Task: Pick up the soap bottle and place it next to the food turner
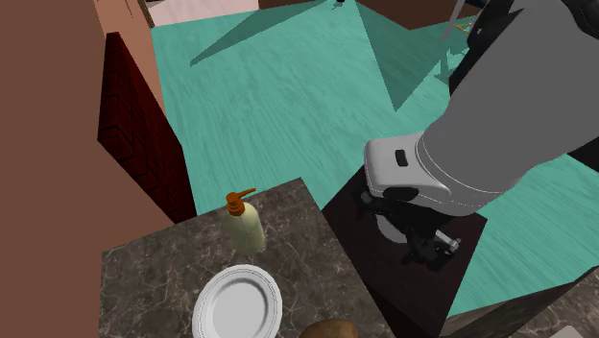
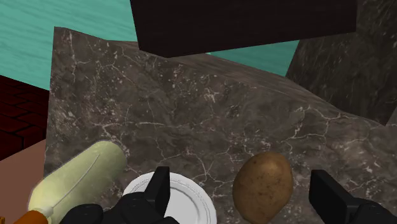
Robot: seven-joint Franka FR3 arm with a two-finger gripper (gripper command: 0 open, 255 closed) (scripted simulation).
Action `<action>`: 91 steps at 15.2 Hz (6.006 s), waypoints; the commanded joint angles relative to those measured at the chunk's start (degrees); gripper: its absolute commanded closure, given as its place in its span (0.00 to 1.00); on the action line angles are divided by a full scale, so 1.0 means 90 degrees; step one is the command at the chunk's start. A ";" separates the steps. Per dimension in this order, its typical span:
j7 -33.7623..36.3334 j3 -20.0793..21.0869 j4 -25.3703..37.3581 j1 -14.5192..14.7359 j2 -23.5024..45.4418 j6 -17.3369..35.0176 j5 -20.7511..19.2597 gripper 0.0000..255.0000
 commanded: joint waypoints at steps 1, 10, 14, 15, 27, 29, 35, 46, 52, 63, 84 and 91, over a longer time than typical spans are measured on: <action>0.0000 0.0000 0.0000 0.0000 0.0000 0.0000 0.0000 0.00; -0.1259 -0.1252 0.0751 -0.0354 0.1204 0.0437 -0.0421 0.00; -0.1834 -0.1784 0.1274 -0.0451 0.1895 0.0589 -0.0445 0.00; -0.1982 -0.1915 0.1423 -0.0470 0.2083 0.0620 -0.0431 0.00; -0.3327 -0.2966 0.2712 -0.0679 0.3895 0.0970 0.0068 0.00; -0.3325 -0.2974 0.2542 -0.0684 0.3896 0.1140 0.0065 0.00; -0.3325 -0.2985 0.2332 -0.0690 0.3907 0.1360 0.0063 0.00; -0.3325 -0.2985 0.2333 -0.0690 0.3907 0.1359 0.0063 1.00; -0.3329 -0.2974 0.2582 -0.0684 0.3900 0.1104 0.0067 1.00; -0.3381 -0.2958 0.3618 -0.0663 0.3993 0.0154 0.0121 1.00; -0.0346 -0.0715 0.1242 0.0086 0.1320 -0.0268 0.0156 1.00; 0.0718 0.0160 0.0953 0.0419 0.0932 -0.0398 0.0631 1.00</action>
